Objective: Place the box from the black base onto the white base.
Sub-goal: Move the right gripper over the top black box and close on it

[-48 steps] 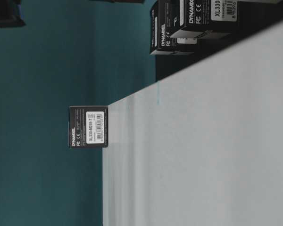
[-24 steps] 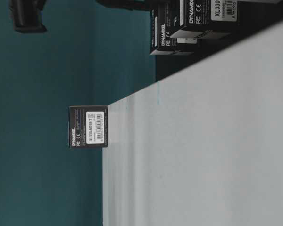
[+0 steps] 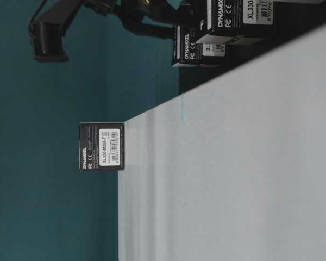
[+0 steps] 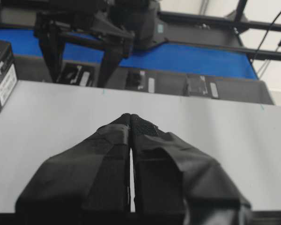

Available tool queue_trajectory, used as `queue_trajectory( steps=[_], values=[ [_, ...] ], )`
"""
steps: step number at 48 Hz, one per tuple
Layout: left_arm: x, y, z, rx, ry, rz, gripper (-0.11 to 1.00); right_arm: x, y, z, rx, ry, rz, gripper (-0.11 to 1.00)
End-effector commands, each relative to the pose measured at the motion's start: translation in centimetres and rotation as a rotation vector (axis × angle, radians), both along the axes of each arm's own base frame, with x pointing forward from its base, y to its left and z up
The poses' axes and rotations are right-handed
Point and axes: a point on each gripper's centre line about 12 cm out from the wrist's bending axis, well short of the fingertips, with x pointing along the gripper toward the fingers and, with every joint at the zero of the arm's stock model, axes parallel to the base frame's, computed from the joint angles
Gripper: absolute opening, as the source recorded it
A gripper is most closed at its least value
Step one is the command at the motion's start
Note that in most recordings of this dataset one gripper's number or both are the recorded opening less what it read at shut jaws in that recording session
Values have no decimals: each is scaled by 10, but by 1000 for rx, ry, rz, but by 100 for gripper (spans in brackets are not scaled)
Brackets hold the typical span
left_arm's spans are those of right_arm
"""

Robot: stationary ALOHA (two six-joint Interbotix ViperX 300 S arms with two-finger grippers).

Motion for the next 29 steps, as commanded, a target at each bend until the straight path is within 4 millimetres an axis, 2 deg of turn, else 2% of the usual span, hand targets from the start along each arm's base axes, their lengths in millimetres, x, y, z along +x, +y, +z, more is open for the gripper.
queue_trajectory(
  steps=[1,29],
  values=[
    [2,0,11,2,-28,-2,-1,8,3,-1,-2,-26,9,100],
    [2,0,12,-4,-29,-1,-1,0,7,-1,29,-51,-20,98]
  ],
)
